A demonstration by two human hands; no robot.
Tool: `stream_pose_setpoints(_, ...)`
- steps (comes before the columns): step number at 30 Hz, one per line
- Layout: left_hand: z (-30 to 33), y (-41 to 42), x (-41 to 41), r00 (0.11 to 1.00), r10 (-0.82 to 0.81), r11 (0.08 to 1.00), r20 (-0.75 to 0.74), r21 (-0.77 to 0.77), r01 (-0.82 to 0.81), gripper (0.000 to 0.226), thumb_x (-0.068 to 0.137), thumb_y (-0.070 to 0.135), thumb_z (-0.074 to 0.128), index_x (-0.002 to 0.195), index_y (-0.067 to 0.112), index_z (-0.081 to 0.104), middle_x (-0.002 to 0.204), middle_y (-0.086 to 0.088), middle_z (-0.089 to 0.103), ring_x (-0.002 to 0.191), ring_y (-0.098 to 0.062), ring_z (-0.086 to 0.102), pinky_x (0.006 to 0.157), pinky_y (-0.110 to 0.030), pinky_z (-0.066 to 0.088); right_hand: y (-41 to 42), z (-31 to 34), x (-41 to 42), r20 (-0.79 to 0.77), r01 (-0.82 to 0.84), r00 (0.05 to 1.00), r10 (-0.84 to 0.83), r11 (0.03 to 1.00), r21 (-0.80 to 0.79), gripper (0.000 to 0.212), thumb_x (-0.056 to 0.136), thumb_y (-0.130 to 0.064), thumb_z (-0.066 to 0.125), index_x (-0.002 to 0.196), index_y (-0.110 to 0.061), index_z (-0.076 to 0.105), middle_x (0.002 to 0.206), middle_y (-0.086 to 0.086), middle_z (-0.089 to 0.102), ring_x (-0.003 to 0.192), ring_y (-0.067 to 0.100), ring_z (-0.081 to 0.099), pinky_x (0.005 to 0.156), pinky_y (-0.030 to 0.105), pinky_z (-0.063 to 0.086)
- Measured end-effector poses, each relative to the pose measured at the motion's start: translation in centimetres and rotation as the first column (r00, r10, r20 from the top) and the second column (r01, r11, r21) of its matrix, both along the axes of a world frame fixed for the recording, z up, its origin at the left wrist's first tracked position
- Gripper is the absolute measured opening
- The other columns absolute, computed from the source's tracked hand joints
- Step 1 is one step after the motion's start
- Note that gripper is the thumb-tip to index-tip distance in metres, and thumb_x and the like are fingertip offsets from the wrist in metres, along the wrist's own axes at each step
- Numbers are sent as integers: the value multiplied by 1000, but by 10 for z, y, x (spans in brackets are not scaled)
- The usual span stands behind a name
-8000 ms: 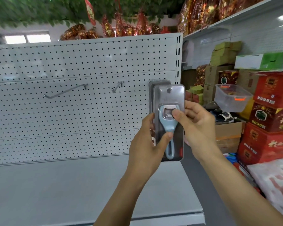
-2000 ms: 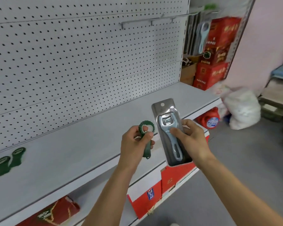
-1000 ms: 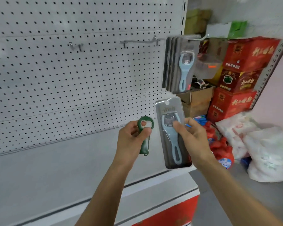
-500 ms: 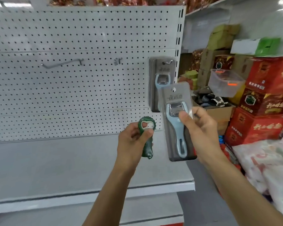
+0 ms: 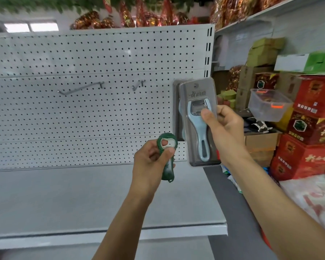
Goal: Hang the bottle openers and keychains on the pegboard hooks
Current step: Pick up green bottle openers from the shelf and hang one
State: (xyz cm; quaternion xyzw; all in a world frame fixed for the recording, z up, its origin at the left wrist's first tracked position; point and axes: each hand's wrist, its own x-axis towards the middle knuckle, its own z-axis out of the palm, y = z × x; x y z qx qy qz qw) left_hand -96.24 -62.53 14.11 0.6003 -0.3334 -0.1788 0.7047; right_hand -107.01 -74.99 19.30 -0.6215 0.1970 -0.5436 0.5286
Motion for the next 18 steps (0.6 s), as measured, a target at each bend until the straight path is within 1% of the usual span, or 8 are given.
stream_pose_setpoints(2, -1, 1, 5, 1000, 6, 1000, -3, 2, -6, 10, 86, 16, 70, 95, 18, 66, 89, -3, 74, 81, -25, 69, 80, -41, 57, -4, 1, 5, 7, 7, 1000, -8, 1000, 16, 2, 91, -17, 63, 92, -15, 62, 78, -1, 70, 68, 4, 65, 63, 18, 53)
stream_pose_setpoints(4, -1, 1, 8, 1000, 12, 1000, -11, 0, -12, 9, 86, 16, 69, 93, 20, 67, 88, -1, 74, 83, -25, 70, 77, -36, 57, -9, 2, 10, 1, 40, 999, -40, 999, 18, 3, 91, -18, 64, 92, -15, 62, 81, 0, 70, 71, 5, 65, 67, 20, 53)
stream_pose_setpoints(5, 0, 1, 9, 1000, 11, 1000, -16, -2, -11, 8, 87, 16, 69, 93, 20, 67, 88, -1, 74, 84, -25, 70, 77, -34, 56, -11, 2, 12, -7, 55, 998, -55, 998, 20, 5, 91, -19, 64, 92, -14, 62, 82, 0, 70, 72, 6, 65, 69, 21, 53)
stream_pose_setpoints(8, 0, -1, 12, 1000, 9, 1000, -18, -4, -9, 9, 86, 16, 70, 93, 20, 67, 89, -1, 74, 87, -28, 70, 80, -37, 56, -15, 0, 18, -31, 71, 997, -70, 997, 34, 10, 90, -19, 65, 94, -11, 63, 82, 3, 71, 73, 9, 65, 73, 28, 54)
stream_pose_setpoints(11, 0, -3, 17, 1000, 20, 1000, -9, 0, -20, 10, 86, 17, 70, 95, 20, 66, 90, -1, 75, 88, -29, 71, 82, -40, 57, -21, -4, 24, -67, 99, 993, -95, 994, 54, 9, 89, -22, 66, 92, -13, 64, 90, 11, 72, 79, 16, 66, 79, 37, 56)
stream_pose_setpoints(13, 0, -4, 21, 1000, 26, 1000, -4, -3, -26, 9, 86, 17, 70, 93, 21, 67, 87, 1, 75, 84, -26, 71, 80, -38, 57, -26, -5, 29, -81, 103, 992, -98, 993, 61, 8, 89, -22, 66, 91, -15, 63, 93, 13, 72, 81, 18, 66, 81, 39, 55)
stream_pose_setpoints(15, 1, -5, 24, 999, 33, 999, -3, -6, -33, 9, 86, 15, 70, 93, 20, 67, 85, 1, 74, 81, -24, 71, 78, -36, 57, -30, -5, 34, -80, 100, 992, -95, 993, 64, 8, 89, -23, 66, 91, -16, 63, 92, 13, 72, 79, 17, 65, 78, 35, 56)
stream_pose_setpoints(18, 3, -7, 28, 999, 35, 999, -10, -13, -35, 10, 86, 14, 69, 95, 19, 67, 87, -1, 74, 81, -24, 71, 77, -34, 57, -40, -6, 42, -71, 97, 993, -92, 993, 68, 8, 90, -22, 66, 93, -15, 62, 81, 1, 70, 69, 8, 64, 68, 21, 54)
